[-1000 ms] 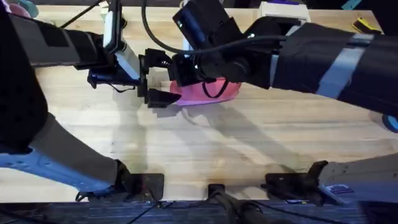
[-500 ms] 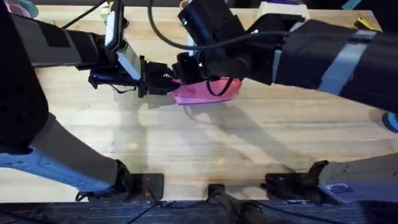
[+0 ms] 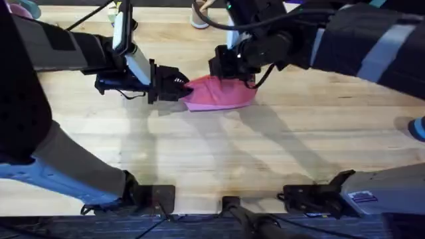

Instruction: Unzip the bag, pick up the pens from the table one at a time and place them inside, then zip the bag closed.

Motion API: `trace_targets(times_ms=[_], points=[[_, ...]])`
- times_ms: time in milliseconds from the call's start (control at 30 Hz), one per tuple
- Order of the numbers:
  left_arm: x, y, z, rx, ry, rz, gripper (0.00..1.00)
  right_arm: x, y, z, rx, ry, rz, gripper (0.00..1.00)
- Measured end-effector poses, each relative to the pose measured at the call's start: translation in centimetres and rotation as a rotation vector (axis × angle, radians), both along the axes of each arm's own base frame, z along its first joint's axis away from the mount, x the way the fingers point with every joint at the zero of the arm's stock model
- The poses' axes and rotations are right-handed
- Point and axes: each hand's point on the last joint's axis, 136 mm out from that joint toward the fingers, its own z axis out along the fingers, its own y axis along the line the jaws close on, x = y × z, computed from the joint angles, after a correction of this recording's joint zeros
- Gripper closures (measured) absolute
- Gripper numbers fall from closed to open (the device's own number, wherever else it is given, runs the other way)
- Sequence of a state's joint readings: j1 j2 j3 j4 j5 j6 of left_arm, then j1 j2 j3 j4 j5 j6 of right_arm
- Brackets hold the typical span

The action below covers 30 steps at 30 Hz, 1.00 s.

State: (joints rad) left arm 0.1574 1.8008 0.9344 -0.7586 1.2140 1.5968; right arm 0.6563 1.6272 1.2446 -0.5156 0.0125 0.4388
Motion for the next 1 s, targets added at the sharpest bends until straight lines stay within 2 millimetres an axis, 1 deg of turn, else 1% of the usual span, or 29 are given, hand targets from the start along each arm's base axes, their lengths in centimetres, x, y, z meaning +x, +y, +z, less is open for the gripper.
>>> trace_targets(times_ms=[367,500,600,767,933,1000], points=[[0.0,-0.2,0.1,-0.005,-0.005,-0.004,0.958,1.2,-3.7,-0.6,-0.010,0.054,-0.021,0.969],[0.0,-0.3,0.1,-0.008,-0.005,-0.009,0.958,1.9,-5.4,-0.8,-0.008,0.074,-0.054,0.969],[0.0,-0.3,0.1,-0.008,-0.005,-0.009,0.958,2.5,-7.1,-1.0,-0.019,0.080,-0.087,0.969],[-0.1,-0.3,0.1,-0.008,-0.001,-0.008,0.958,3.9,-10.9,-1.2,-0.069,0.072,-0.172,0.969],[-0.1,-0.3,0.1,-0.009,0.001,-0.009,0.958,4.6,-13.0,-1.3,-0.107,0.053,-0.191,0.969],[-0.2,-0.3,0.1,-0.006,0.007,-0.008,0.958,5.2,-14.6,-1.3,-0.143,0.037,-0.219,0.969]])
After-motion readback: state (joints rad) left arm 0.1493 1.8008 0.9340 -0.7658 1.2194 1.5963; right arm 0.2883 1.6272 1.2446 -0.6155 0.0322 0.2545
